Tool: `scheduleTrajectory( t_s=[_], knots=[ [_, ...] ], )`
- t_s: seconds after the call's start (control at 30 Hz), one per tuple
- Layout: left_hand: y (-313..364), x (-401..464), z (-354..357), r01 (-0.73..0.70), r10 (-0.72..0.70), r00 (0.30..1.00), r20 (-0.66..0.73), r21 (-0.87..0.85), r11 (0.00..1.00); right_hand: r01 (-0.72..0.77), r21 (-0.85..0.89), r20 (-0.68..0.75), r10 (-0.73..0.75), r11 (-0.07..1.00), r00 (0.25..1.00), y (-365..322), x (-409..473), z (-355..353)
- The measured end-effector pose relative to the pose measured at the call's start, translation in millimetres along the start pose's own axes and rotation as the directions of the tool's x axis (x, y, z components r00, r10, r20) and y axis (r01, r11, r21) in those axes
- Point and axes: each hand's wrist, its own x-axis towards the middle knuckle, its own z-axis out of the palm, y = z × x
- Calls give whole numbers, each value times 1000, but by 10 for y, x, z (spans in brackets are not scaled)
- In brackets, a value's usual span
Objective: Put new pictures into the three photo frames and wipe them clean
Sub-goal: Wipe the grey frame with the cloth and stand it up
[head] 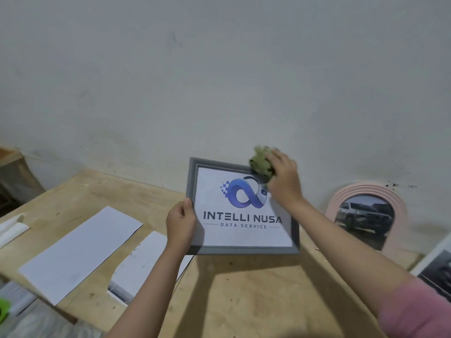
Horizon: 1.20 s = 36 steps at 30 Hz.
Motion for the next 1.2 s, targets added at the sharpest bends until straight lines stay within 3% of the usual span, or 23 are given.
scheduleTrajectory(
  t_s=[0.07,0.13,0.3,0.4,0.5,0.57,0.7,0.83,0.97,1.1,1.2],
  knots=[
    [72,-43,144,-58,55,997,59,55,997,251,81,54,-256,965,965,-413,-35,155],
    [97,-78,239,-102,94,991,95,79,992,434,51,132,-437,900,890,-631,-59,283],
    [-10,-57,117,-20,20,1000,12,22,1000,525,-102,343,-466,845,816,-272,-17,336],
    [-46,-11,-15,35,-36,998,-52,-9,999,415,-180,369,-330,892,869,174,-53,244],
    [-32,51,-81,46,-47,997,-66,-29,999,129,-245,299,-52,961,953,503,-77,128],
    [-1,70,-73,31,-32,998,-53,-35,999,-46,-212,249,100,976,963,557,-71,75],
    [26,72,32,47,-49,996,-68,-30,998,-141,-213,249,193,967,949,535,-133,54],
    [29,73,123,51,-54,994,-92,-32,998,-226,-341,307,336,912,891,532,-222,63],
    [60,53,139,15,-15,998,-67,-2,1000,-134,-538,374,377,833,847,486,-286,43],
    [9,50,124,37,-36,995,-91,15,999,-75,-580,529,444,812,724,438,-282,23],
    [-24,66,87,56,-56,990,-130,3,998,-53,-502,663,423,863,617,416,-307,-19]
  ],
)
